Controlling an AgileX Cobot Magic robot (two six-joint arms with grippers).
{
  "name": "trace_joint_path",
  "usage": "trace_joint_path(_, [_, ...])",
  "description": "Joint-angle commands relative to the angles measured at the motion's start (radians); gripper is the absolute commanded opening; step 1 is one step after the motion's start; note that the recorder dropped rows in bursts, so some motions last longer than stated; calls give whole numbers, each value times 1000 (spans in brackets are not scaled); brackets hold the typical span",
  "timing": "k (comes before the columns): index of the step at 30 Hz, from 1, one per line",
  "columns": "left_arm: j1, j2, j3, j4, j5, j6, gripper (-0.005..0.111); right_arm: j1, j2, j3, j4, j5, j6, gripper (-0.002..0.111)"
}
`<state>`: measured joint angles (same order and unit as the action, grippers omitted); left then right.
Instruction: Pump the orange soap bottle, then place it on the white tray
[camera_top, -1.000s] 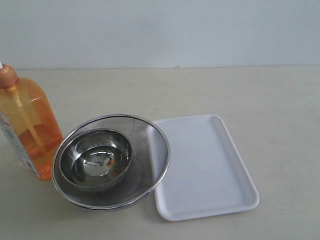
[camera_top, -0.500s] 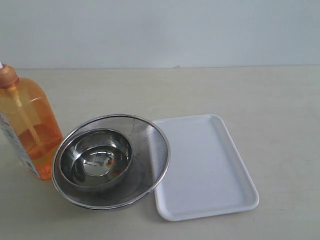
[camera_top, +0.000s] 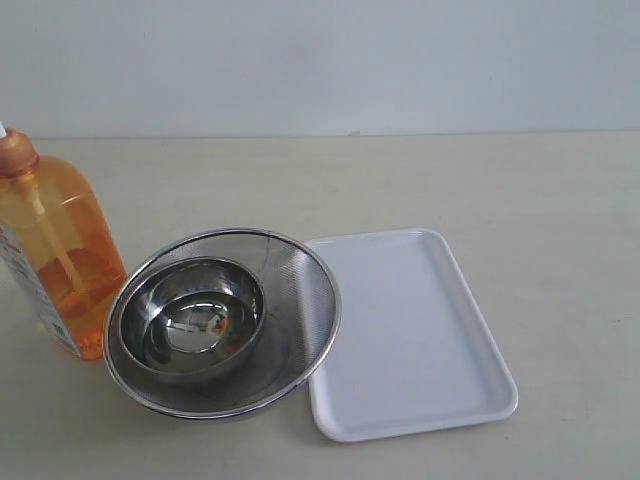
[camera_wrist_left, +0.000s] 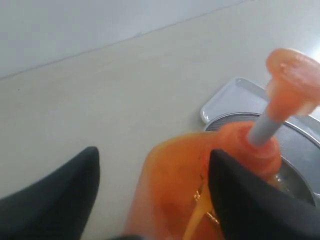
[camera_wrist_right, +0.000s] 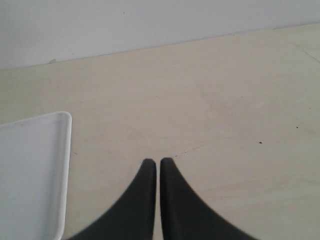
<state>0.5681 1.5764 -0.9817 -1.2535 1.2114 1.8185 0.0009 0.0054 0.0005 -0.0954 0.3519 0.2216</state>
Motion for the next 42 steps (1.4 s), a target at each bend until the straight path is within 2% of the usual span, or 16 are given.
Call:
trace_joint_path(1, [1,0,4,-5,10,-29,62,-1,-5,-1,-5,-5,0,0])
trace_joint_path(7, [-4,0,4,-2,10,-77,62,-1,-5,-1,-5,-11,0,0])
trace_joint_path(15, [-63,-6,4,50,10,-108,62,-1,-5,-1,-5,-11,0,0])
trace_joint_path(27, [-63,-153,4,121,10,-159,62,-1,-5,-1,-5,-11,2,0])
trace_joint_path(36, [-63,-174,4,197,10,-183,62,-1,-5,-1,-5,-11,3,0])
trace_joint_path(42, [-58,-174,13,192,4,-227,62,-1,-5,-1,-5,-11,3,0])
